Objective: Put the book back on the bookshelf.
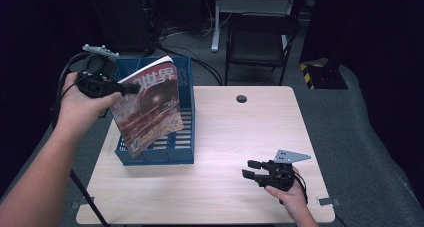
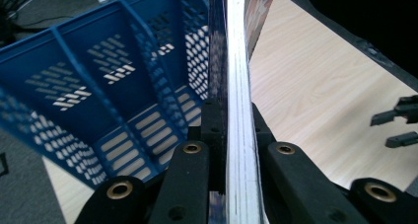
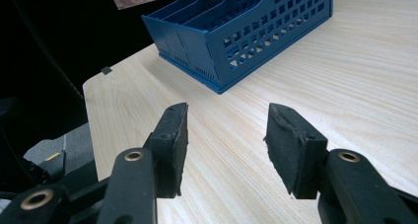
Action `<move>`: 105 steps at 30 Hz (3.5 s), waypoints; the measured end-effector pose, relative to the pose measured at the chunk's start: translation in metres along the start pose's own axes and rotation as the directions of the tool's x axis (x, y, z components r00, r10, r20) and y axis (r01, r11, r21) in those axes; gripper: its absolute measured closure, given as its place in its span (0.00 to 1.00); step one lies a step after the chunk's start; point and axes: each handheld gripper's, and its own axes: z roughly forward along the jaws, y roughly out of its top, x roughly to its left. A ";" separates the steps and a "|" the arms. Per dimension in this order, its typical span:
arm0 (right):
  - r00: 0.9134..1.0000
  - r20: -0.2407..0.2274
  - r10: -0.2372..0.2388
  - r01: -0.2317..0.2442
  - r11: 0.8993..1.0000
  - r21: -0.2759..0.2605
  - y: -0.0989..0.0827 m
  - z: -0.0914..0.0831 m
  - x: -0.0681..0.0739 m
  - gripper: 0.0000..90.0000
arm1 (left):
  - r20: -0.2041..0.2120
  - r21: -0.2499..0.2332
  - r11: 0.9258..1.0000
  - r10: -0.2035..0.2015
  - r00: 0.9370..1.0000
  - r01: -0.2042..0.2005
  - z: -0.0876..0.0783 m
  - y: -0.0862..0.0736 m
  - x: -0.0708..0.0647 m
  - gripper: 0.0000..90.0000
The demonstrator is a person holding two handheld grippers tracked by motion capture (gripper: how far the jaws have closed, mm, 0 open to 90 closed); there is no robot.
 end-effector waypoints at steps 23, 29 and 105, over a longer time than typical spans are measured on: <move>1.000 0.002 0.011 -0.011 1.000 0.008 -0.001 0.000 0.000 0.56 | -0.177 -0.044 0.977 -0.215 0.961 0.210 -0.002 -0.007 0.029 0.93; 1.000 -0.002 0.012 -0.012 1.000 0.006 -0.001 -0.001 -0.001 0.56 | -0.205 -0.053 0.967 -0.253 0.945 0.248 0.001 -0.005 0.034 0.93; 1.000 -0.002 0.004 -0.004 1.000 -0.001 0.000 -0.003 -0.003 0.56 | -0.281 -0.114 0.931 -0.365 0.888 0.347 0.094 0.000 0.040 0.93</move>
